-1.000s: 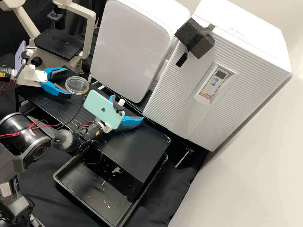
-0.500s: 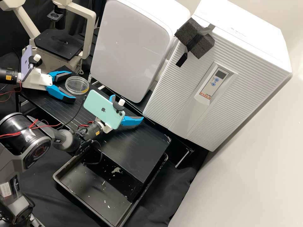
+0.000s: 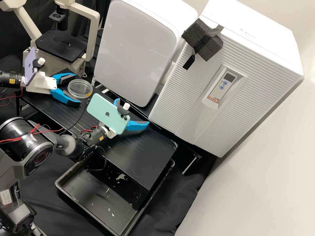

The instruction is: Place the petri dish on the microscope

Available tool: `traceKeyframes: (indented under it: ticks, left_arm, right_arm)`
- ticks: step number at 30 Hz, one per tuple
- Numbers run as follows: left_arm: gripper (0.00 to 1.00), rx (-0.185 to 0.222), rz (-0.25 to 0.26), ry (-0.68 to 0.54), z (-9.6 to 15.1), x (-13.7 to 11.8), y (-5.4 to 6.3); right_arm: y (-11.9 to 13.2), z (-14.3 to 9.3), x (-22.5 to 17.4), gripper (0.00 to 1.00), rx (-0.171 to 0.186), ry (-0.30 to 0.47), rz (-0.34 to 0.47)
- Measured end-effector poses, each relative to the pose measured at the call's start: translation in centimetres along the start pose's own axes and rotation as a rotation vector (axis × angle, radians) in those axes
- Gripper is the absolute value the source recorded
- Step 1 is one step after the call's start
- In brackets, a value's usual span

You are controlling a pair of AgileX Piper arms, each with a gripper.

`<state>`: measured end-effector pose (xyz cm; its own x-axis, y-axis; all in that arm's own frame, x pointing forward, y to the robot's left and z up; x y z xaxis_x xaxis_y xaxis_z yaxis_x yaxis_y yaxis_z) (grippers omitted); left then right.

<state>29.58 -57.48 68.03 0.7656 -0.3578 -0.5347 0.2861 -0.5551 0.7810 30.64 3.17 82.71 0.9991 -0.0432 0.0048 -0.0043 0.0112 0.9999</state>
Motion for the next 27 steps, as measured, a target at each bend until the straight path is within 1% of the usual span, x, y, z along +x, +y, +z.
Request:
traceKeyframes:
  ticks: [1,4,6,10,13,27]
  left_arm:
    - [1.0,0.001,0.003,-0.001,0.0,0.1,0.1]
    - [1.0,-0.02,-0.005,0.003,0.0,0.2,0.0]
    - [1.0,-0.026,0.0,0.001,-0.1,0.5,0.1]
    - [1.0,-0.039,-0.001,-0.006,-0.1,1.0,0.0]
    - [1.0,-0.035,-0.005,-0.012,0.0,1.2,-0.2]
    - [1.0,-0.035,-0.003,-0.015,0.0,1.3,-0.2]
  right_arm:
    - [0.0,0.0,0.0,1.0,0.0,0.0,0.0]
    - [0.0,0.0,0.0,1.0,0.0,0.0,0.0]
    - [0.0,0.0,0.0,1.0,0.0,0.0,0.0]
    - [0.0,0.0,0.0,1.0,0.0,0.0,0.0]
    - [0.0,0.0,0.0,1.0,0.0,0.0,0.0]
    - [0.0,0.0,0.0,1.0,0.0,0.0,0.0]
